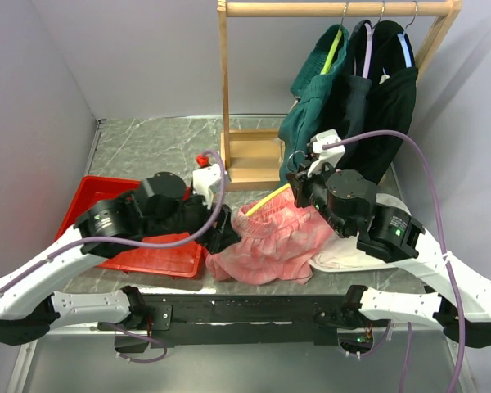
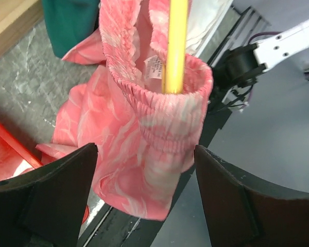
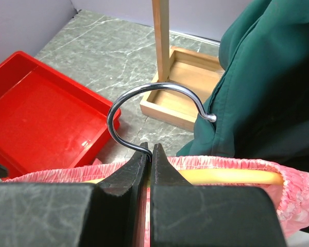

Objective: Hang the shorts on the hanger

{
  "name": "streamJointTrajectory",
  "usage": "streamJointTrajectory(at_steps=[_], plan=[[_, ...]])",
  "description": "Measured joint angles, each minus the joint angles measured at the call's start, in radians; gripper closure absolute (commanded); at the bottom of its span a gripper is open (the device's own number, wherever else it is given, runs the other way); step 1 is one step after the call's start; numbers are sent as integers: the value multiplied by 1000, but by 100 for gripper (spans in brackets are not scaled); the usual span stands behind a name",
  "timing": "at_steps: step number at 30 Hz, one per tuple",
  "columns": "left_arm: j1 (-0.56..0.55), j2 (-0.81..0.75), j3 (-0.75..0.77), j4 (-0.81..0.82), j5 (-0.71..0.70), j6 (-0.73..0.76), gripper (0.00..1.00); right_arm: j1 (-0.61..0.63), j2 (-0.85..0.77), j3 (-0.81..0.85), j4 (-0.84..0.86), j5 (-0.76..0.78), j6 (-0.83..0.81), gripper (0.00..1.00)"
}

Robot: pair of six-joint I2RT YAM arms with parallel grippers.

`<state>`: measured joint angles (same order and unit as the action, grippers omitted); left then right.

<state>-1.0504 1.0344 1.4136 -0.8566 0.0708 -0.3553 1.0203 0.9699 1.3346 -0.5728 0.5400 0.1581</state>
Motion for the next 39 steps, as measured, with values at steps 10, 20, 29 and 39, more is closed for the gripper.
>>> streamJointTrajectory(at_steps=[10,20,29,39], plan=[[-86,24,-59,72,-72,16,81,0,5,0,-1,-3,2,100],[-138,23,-143,163,-165,26,99,-5,5,-15,-27,13,5,91],[-139,4,-195,163,-171,31,99,-5,-26,-34,11,-8,55,29],[-140,-153,-273,126,-172,16,99,-21,-109,-34,50,69,97,20]])
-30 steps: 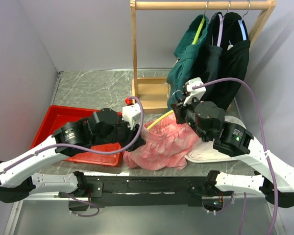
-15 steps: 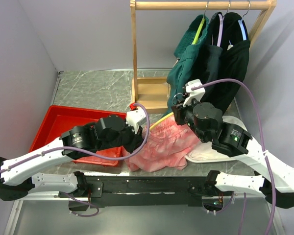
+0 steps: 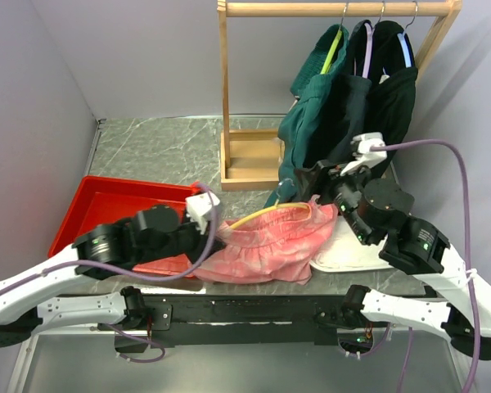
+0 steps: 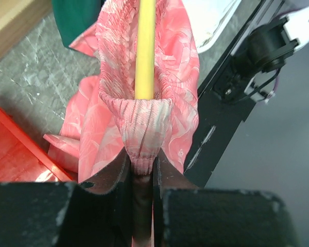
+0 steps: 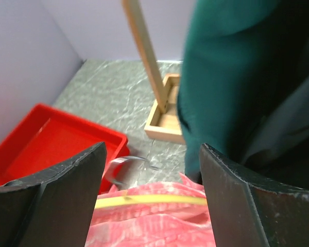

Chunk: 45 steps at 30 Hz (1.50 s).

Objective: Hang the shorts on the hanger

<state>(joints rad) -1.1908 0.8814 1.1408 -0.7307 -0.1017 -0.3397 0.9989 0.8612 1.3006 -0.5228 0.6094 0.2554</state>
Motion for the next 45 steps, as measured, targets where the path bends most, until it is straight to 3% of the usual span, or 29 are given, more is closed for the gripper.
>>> streamJointTrajectory(at_steps=[9,17,38,45], plan=[[0,-174,-25,-42,-56,-46,99,-178,75,0,11,-90,91,19],[0,-238,-20,-137,-100,-76,99,-219,218,-5,19,-119,150,16],[-1,-291,125,-297,-137,-92,99,-261,362,-200,272,4,226,5],[-2,-298,195,-336,-167,-91,99,-335,383,-240,313,37,280,4]])
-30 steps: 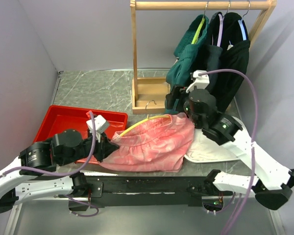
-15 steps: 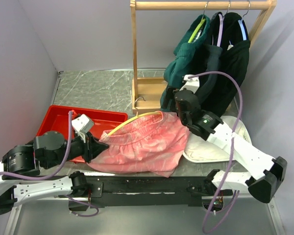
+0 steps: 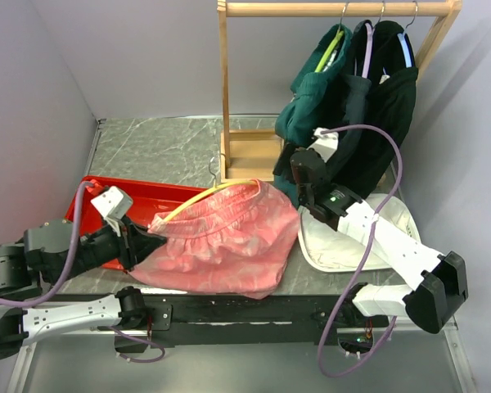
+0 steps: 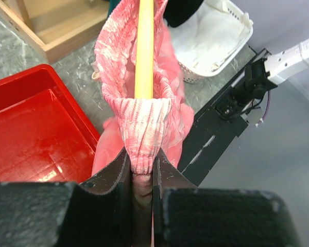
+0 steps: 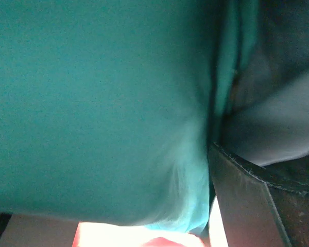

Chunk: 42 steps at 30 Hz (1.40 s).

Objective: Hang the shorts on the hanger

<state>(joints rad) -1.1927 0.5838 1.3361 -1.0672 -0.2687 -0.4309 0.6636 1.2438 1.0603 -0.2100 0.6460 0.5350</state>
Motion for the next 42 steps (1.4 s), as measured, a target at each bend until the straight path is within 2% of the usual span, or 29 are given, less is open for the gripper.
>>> streamJointTrajectory(at_steps=[11,18,32,42], plan=[[0,0,23,-10,-92,4,99,-88,-149,-122,8,20,30,4],[0,17,22,105,-192,49,99,-108,-154,-122,8,10,30,4],[0,150,-109,658,-357,259,99,-115,-154,-124,7,-31,33,3],[0,327,-93,1020,-496,479,99,-119,-166,-124,5,-39,33,3]])
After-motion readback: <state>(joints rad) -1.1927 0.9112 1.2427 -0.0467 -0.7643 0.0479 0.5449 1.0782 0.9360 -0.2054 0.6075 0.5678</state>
